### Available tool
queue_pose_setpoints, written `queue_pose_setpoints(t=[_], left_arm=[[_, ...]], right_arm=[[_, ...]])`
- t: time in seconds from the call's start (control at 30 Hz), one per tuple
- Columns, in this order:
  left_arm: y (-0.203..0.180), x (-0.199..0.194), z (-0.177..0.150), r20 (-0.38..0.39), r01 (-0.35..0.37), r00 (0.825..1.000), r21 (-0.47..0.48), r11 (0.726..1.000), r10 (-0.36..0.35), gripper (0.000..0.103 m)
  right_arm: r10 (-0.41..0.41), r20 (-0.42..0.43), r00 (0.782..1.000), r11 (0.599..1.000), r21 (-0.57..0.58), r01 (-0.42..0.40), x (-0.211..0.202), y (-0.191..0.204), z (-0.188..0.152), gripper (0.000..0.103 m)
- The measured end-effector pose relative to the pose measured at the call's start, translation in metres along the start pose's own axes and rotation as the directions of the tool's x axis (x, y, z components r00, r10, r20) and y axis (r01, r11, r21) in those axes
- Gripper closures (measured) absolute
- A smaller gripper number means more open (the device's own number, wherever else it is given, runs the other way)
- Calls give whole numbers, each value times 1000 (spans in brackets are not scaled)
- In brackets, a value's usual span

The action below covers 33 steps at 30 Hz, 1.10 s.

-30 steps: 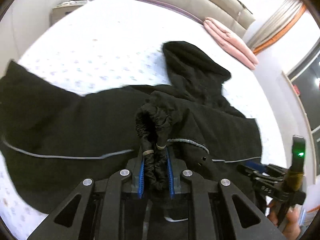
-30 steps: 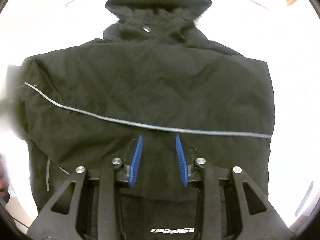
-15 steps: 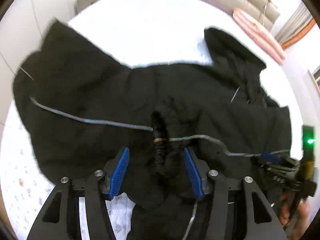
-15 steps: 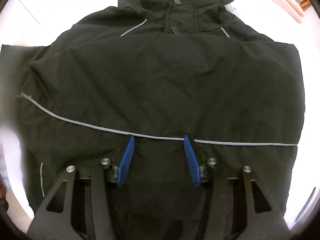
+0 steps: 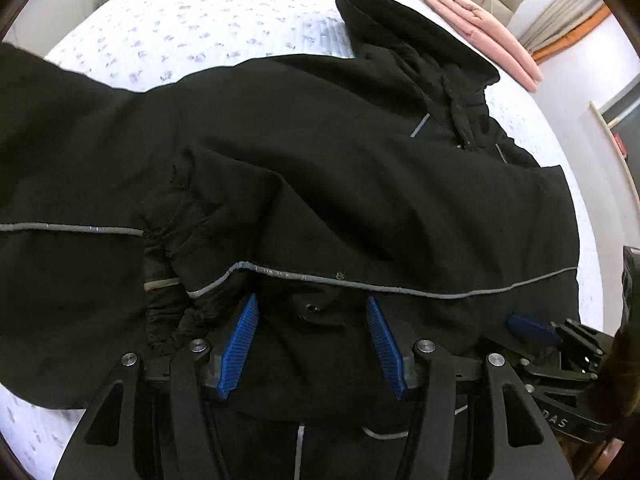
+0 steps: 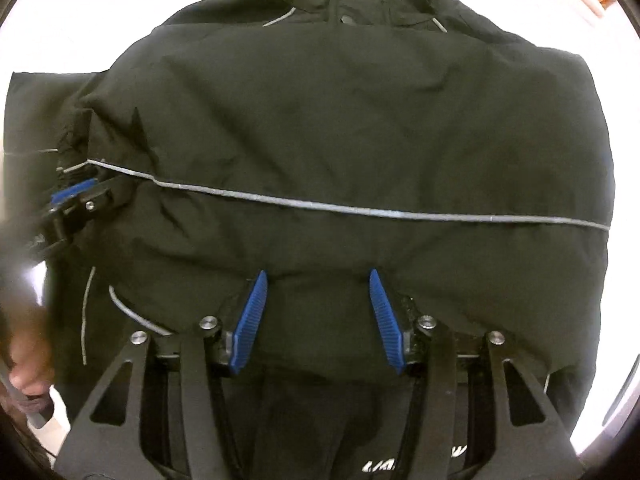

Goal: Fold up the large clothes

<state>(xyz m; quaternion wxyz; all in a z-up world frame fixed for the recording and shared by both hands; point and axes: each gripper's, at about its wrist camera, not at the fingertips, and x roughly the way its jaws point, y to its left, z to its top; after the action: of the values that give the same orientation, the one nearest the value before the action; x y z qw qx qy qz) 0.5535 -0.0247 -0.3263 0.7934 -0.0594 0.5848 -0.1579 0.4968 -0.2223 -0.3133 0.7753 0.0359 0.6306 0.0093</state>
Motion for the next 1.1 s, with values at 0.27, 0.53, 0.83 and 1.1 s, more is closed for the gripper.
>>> queue_pose_setpoints(t=[0.27, 0.53, 0.83, 1.1], left_arm=[[47, -93, -16, 116, 61, 992, -112, 992, -47, 45], [197, -162, -13, 232, -63, 954, -468, 882, 191, 42], [326, -131, 18, 201, -61, 944, -673, 738, 262, 37], [369, -90, 39, 159, -38, 965, -700, 713, 208, 37]], right_arm=[[6, -11, 1000, 1000, -10, -6, 0, -2, 1, 43], [-12, -14, 1000, 999, -33, 12, 6, 8, -2, 34], [-16, -28, 999, 999, -43, 14, 7, 10, 0, 28], [-1, -42, 999, 999, -53, -1, 9, 10, 2, 23]])
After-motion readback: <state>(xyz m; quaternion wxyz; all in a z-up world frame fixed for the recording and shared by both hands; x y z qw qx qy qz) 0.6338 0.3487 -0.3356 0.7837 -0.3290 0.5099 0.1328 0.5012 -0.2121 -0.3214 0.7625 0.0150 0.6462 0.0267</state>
